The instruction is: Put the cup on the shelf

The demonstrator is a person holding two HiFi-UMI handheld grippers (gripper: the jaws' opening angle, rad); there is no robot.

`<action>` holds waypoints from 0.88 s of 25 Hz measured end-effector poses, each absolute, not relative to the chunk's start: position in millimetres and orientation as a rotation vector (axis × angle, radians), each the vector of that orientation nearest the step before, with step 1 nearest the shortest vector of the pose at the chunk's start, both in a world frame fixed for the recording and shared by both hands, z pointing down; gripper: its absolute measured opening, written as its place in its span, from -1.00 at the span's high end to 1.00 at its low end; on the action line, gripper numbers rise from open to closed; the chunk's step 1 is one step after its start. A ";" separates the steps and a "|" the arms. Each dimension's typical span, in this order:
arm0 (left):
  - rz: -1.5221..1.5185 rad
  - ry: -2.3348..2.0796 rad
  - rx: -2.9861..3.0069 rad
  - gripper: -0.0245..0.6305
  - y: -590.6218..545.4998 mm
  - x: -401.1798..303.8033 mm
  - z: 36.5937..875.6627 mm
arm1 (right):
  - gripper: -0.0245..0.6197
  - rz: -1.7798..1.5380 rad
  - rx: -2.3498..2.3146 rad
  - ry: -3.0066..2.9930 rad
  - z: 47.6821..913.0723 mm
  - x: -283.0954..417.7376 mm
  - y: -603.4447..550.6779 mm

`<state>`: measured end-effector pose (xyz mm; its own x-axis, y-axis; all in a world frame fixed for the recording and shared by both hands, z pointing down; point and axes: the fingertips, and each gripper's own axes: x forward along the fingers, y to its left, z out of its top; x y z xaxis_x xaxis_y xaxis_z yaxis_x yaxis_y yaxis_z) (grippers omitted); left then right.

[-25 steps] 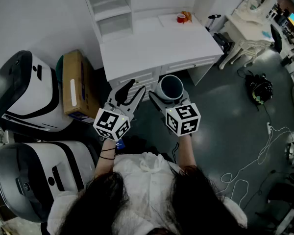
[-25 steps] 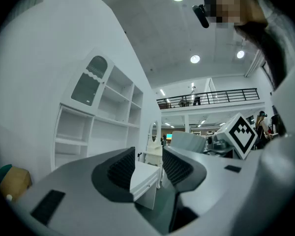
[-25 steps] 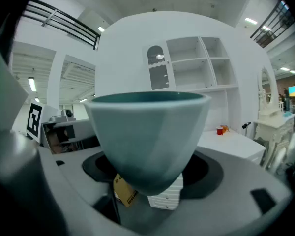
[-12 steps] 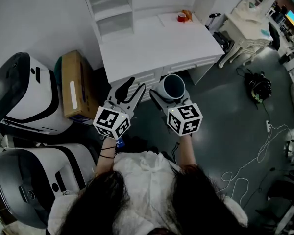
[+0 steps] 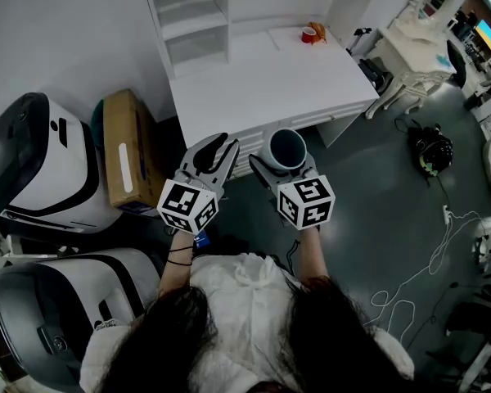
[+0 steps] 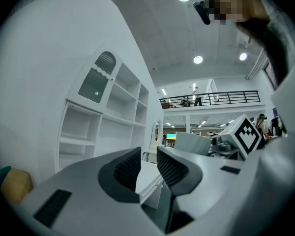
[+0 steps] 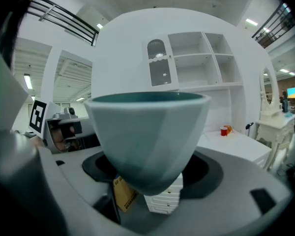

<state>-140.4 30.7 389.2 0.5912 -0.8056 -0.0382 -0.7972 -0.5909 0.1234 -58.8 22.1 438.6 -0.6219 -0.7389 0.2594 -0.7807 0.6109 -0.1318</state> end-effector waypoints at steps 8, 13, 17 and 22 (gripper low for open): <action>-0.148 -1.311 2.706 0.74 9.1 -154.4 398.9 | -0.16 0.380 1.324 -2.617 449.6 -67.9 2.7; -0.123 -1.266 2.708 0.74 -2.0 -150.2 407.0 | -0.16 0.405 1.341 -2.584 457.8 -64.3 -6.2; -0.100 -1.239 2.707 0.74 -14.3 -141.0 413.3 | -0.16 0.418 1.344 -2.572 462.6 -57.5 -20.2; -0.083 -1.248 2.702 0.74 -41.9 -123.5 418.0 | -0.16 0.424 1.330 -2.573 469.3 -39.8 -47.2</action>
